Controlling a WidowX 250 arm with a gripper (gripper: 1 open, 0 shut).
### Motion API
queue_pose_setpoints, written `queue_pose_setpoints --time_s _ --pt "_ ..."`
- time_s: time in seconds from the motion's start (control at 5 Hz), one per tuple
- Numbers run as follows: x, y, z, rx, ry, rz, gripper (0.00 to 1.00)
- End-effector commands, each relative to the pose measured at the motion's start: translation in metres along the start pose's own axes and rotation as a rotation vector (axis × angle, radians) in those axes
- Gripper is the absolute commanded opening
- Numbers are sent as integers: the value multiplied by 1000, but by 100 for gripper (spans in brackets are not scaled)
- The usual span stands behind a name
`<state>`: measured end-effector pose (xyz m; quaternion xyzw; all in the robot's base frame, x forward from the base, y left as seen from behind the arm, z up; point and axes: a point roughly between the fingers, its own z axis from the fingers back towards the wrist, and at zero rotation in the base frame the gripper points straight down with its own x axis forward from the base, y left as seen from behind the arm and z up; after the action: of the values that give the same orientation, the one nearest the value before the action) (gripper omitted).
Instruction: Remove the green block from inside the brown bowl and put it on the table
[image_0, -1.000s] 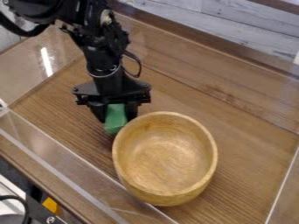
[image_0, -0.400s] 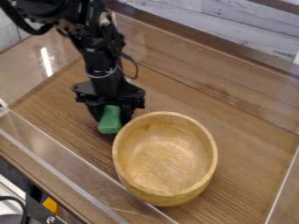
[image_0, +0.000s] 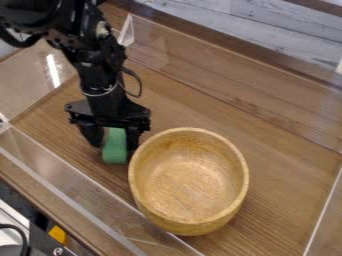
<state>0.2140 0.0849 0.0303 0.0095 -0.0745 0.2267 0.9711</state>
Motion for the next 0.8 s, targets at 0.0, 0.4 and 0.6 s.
queue_pose_setpoints --time_s 0.0,0.4,0.6 --pt "1 8 14 5 -34 -19 100" --pt "11 23 9 -17 -26 -164 100" --pt "15 34 9 -17 -22 -181 100"
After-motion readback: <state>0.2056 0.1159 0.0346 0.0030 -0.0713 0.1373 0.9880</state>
